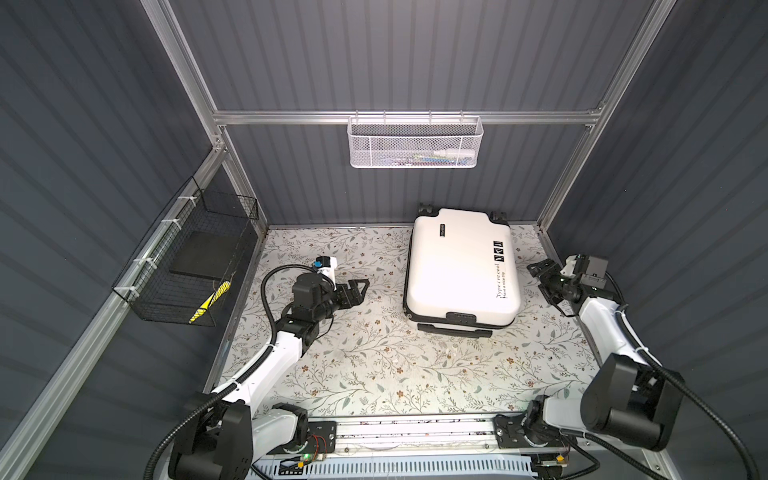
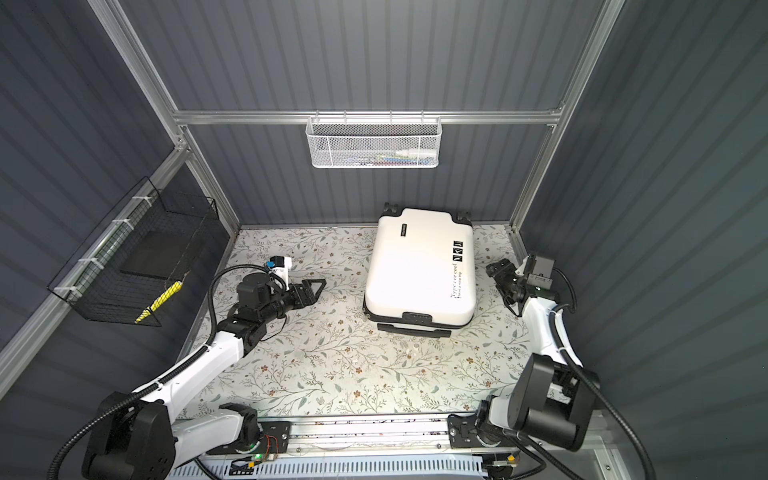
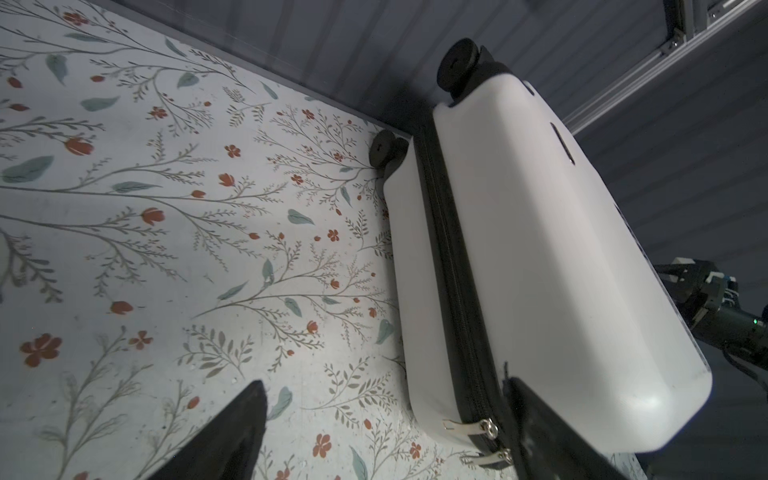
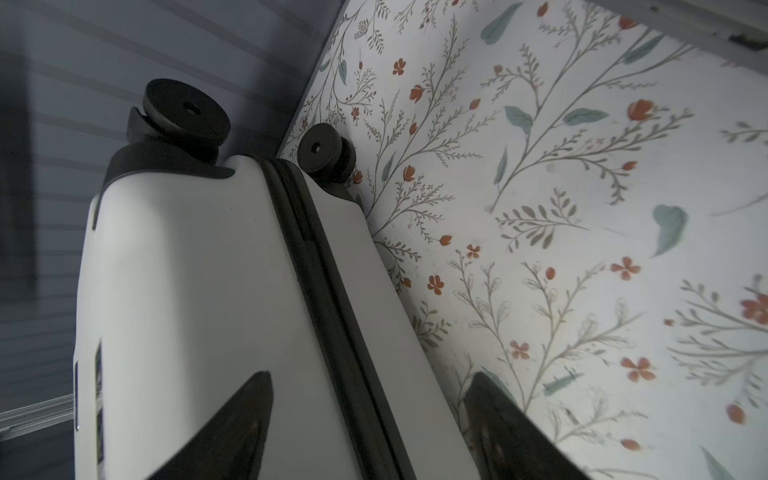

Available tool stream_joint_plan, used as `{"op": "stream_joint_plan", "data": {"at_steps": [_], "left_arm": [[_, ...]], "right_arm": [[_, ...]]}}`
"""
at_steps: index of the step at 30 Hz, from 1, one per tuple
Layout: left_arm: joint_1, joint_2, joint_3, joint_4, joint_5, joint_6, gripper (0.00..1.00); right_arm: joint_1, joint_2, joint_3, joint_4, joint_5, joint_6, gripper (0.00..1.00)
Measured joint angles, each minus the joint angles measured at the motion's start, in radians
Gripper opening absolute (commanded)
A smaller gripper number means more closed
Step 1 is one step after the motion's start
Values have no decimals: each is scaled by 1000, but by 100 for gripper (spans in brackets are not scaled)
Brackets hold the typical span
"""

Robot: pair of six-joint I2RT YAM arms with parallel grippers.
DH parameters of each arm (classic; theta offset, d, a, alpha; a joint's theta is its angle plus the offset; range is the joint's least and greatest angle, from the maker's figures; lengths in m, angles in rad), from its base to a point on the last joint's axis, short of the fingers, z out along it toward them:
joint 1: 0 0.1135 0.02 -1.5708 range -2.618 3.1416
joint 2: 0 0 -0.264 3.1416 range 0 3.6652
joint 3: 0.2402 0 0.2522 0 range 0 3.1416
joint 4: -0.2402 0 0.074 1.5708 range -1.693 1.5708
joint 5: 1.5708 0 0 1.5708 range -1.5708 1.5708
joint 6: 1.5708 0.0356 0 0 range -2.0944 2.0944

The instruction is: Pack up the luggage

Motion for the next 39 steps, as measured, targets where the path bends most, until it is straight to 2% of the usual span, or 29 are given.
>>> {"op": "stream_joint_plan", "data": {"at_steps": [5,12,16,21,25,27,30,36,39], "left_arm": [[102,0,25,-35,58,6,90],[203,0,57,-87,129,29,91],[222,0,61,-108,166,45,91],[222,0,58,-109,199,52,91],[222,2,44,-110,193,59,94],[222,6,44,-113,172,63,96],[222,11,44,-127,82,81,100],[228,30,44,-96,-201,188,100],[230,71,44,-39,-306,261,100]], "right_arm": [[80,94,40,39,-24,6,75],[183,119,41,98,8,31,74],[241,122,41,108,13,38,74],[256,97,47,76,14,22,77],[243,42,52,40,28,-8,89],[235,17,50,29,54,-26,99],[231,-21,35,22,120,-63,99],[236,-95,-27,19,331,-95,99],[255,-130,-103,99,465,-125,99]]}}
